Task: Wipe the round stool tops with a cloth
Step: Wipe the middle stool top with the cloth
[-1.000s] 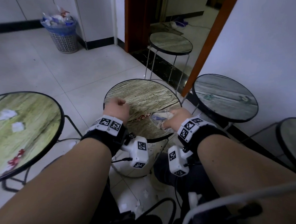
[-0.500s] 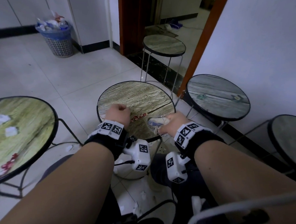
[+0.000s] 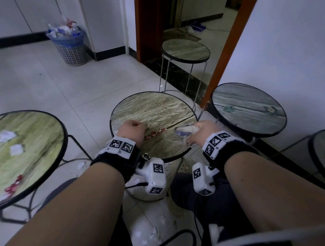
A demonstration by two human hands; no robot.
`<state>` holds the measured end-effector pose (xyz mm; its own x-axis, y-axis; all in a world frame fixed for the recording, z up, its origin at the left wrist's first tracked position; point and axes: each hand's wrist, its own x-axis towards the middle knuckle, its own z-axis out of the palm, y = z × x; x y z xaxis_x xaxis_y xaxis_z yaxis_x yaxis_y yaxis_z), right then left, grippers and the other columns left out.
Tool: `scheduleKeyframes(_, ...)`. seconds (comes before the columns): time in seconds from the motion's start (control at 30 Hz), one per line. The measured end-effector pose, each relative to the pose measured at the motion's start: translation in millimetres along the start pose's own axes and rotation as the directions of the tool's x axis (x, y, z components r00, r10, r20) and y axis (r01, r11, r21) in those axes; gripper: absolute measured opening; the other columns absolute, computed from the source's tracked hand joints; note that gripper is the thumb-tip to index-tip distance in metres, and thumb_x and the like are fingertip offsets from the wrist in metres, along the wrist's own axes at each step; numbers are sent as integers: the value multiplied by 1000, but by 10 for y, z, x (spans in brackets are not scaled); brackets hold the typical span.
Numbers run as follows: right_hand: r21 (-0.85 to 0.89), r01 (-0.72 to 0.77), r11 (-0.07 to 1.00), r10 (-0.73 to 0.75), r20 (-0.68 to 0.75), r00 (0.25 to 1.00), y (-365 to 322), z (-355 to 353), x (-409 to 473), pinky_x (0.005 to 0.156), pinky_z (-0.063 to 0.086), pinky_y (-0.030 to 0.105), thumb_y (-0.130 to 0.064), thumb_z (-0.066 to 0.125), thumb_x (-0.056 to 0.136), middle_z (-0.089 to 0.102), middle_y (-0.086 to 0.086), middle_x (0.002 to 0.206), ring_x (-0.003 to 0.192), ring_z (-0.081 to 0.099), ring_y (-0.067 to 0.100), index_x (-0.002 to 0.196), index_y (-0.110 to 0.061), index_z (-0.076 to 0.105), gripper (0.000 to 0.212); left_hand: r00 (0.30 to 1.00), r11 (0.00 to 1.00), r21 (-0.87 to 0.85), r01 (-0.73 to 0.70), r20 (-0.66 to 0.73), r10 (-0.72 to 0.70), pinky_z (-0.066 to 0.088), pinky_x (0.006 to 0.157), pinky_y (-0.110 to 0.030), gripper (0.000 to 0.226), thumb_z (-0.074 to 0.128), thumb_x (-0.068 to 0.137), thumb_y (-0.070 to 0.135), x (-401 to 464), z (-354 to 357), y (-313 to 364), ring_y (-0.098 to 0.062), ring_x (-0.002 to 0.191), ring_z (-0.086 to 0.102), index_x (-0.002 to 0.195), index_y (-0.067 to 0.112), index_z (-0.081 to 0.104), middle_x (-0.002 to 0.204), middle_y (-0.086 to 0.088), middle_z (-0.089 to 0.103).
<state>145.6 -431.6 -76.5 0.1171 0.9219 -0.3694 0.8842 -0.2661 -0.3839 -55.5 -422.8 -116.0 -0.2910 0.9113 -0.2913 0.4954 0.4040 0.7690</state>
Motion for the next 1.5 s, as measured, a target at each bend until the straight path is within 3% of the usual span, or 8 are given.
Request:
scheduleKeyframes(0.17,-107,47,993,-47,4,999,-57,-30,40,74,45,25,-20,65,84,65,8,110,99,61,23,116,-9,62,35,999,999,9,-32,13,32,41,72,-27,12,54,88,24,61,-28,35,-22,78,54,77,23,54,83,-4,59)
scheduleKeyframes(0.37,-205,114,972,-104,59,993,-153,11,172,81,50,31,-30,69,80,59,7,106,95,58,23,120,-11,53,48,1000,1000,-14,-15,-19,14,41,70,-26,19,55,90,27,198,-155,42,-25,88,60,101,16,66,93,-7,65)
scheduleKeyframes(0.47,-216,117,969,-105,68,992,-211,4,203,70,50,31,-32,70,78,57,3,96,86,57,22,114,-15,53,43,999,1000,-25,-16,27,17,37,65,-24,22,55,91,30,274,-199,37,-20,80,55,102,14,66,88,-5,62)
scheduleKeyframes(0.57,-191,106,976,-92,76,993,-286,17,245,73,55,35,-30,69,79,61,6,97,86,62,24,109,-14,54,37,997,998,-58,-17,70,21,38,62,-25,17,59,89,30,350,-237,26,-22,75,54,90,14,64,80,-7,60)
scheduleKeyframes(0.83,-192,95,977,-77,102,992,-470,41,379,74,54,33,-33,69,81,64,4,94,84,65,24,100,-13,58,30,995,990,-135,-28,91,41,46,75,-32,16,56,88,26,529,-327,-57,-22,76,53,75,18,60,80,-9,59)
scheduleKeyframes(1.03,-211,84,974,-66,92,994,-638,40,494,74,51,33,-28,68,81,55,2,77,81,60,23,72,-20,47,24,994,974,-226,-13,100,36,40,71,-31,19,58,86,29,653,-390,-10,-22,74,50,75,14,59,77,-8,56)
scheduleKeyframes(1.27,-225,107,969,-76,146,986,-736,25,714,81,56,39,-32,69,79,67,7,95,85,67,26,103,-10,63,32,990,973,-230,4,135,28,40,70,-32,15,53,87,22,837,-417,128,-24,70,50,79,10,57,78,-10,58)
scheduleKeyframes(1.5,-200,125,972,-101,127,987,-836,78,1065,73,54,33,-34,71,73,67,6,85,81,66,28,90,-13,62,28,996,974,-226,13,90,8,40,73,-31,22,52,89,26,1018,-497,78,-26,78,52,87,6,62,89,-18,62)
